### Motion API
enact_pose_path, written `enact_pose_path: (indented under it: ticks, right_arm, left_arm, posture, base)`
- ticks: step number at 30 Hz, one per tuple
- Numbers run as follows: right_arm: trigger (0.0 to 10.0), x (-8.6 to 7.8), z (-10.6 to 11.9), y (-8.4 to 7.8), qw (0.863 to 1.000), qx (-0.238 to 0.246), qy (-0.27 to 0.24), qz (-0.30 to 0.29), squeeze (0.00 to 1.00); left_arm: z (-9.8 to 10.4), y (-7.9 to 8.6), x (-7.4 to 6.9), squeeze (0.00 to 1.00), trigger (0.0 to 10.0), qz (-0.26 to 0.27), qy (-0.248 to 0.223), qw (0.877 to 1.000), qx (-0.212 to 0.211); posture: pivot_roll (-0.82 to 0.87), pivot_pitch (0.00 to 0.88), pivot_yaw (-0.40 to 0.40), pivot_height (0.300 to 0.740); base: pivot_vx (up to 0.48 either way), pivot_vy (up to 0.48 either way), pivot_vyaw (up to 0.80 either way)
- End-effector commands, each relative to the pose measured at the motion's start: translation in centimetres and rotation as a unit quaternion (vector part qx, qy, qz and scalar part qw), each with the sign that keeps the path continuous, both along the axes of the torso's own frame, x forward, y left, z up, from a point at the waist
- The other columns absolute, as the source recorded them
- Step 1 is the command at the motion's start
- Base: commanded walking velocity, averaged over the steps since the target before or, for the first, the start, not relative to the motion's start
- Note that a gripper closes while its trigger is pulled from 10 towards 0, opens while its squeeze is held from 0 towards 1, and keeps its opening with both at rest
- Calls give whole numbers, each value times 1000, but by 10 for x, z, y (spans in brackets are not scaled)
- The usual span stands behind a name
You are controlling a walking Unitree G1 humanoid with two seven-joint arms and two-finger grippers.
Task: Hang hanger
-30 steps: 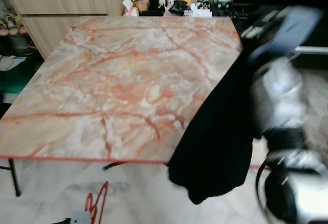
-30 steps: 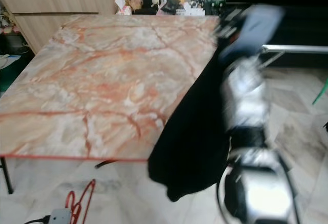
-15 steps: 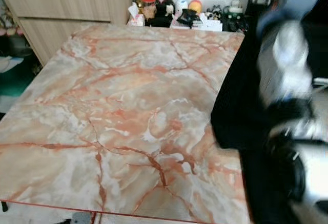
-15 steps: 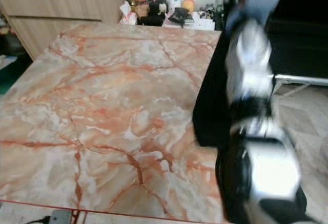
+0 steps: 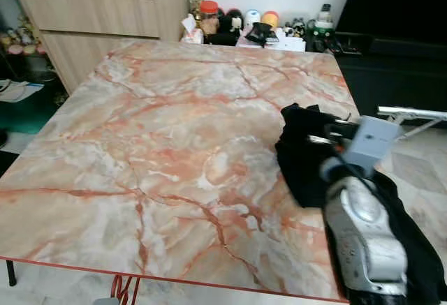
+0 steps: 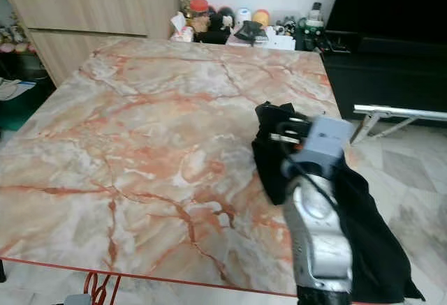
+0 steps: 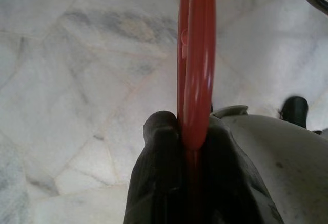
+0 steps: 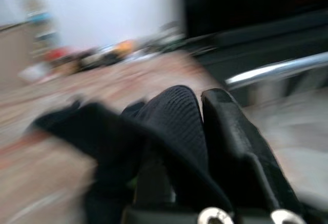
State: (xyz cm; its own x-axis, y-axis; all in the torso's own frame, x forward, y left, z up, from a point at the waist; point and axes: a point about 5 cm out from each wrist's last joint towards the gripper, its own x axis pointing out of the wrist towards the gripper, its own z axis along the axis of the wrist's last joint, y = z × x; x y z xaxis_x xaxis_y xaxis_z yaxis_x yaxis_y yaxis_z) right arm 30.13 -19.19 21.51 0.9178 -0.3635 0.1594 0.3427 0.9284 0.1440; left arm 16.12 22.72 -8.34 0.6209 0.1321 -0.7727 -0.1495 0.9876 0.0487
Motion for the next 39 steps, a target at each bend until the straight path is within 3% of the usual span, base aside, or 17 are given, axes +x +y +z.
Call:
enact_pose_path:
  ticks: [1,5,7,11,20,28,30,33,34,35,36,37,38,39]
  right_arm:
    - [10000,-4,10,-4,999,-19,-18,-22,1000]
    - [10000,-17,-8,21,999,-1,31,44,1000]
    - [10000,-21,-11,26,998,4,39,55,1000]
    - [10000,-34,-18,34,993,-41,67,88,1000]
    - [10000,-47,-25,19,995,-34,81,37,1000]
    - [10000,-55,-35,30,992,-21,106,68,1000]
    - [10000,-57,-42,38,985,-14,131,109,1000]
    - [10000,-62,-55,62,952,-26,197,235,1000]
    - [10000,-60,-48,60,957,-34,174,227,761]
    - [10000,-57,-36,57,968,-22,141,209,584]
    - [10000,-54,-26,59,970,31,108,214,0]
    - [10000,-53,-23,60,969,58,95,219,0]
    - [10000,-51,-16,64,962,131,68,230,0]
    - [10000,-50,-14,66,956,166,57,235,0]
  left_arm:
    - [-2,-1,-5,0,10000,-8,9,1000,3]
    - [-5,1,-12,0,10000,-14,23,1000,8]
    - [-5,1,-13,0,10000,-14,24,1000,7]
    - [-6,3,-16,0,10000,-15,30,999,9]
    - [-7,4,-19,0,10000,-17,38,999,10]
    - [-8,3,-21,0,10000,-22,44,999,10]
    - [-9,3,-22,0,10000,-23,46,999,10]
    - [-9,2,-23,0,10000,-24,48,999,9]
    - [-9,2,-23,0,10000,-24,48,999,9]
    - [-9,2,-22,0,10000,-24,48,998,9]
    - [-9,2,-22,0,10000,-24,49,998,9]
    - [-9,2,-22,0,10000,-24,49,998,9]
    - [-9,2,-22,0,10000,-25,49,998,10]
    - [-9,2,-22,0,10000,-26,49,998,10]
  posture:
    - [10,174,-31,740]
    - [16,173,-33,740]
    - [16,173,-33,740]
    - [12,165,-32,740]
    - [12,147,-33,740]
    - [16,138,-34,740]
    - [15,139,-34,740]
    - [15,149,-36,740]
    - [15,149,-36,740]
    - [15,155,-34,740]
    - [15,155,-34,740]
    - [12,157,-38,740]
    - [11,159,-39,740]
    - [11,159,-39,740]
  base:
    - [0,0,0]
    - [0,0,0]
    - [0,0,0]
    - [0,0,0]
    - [0,0,0]
    - [0,0,0]
    - [0,0,0]
    - [0,0,0]
    - [0,0,0]
    - [0,0,0]
    - [0,0,0]
    - [0,0,0]
    - [0,0,0]
    - [0,0,0]
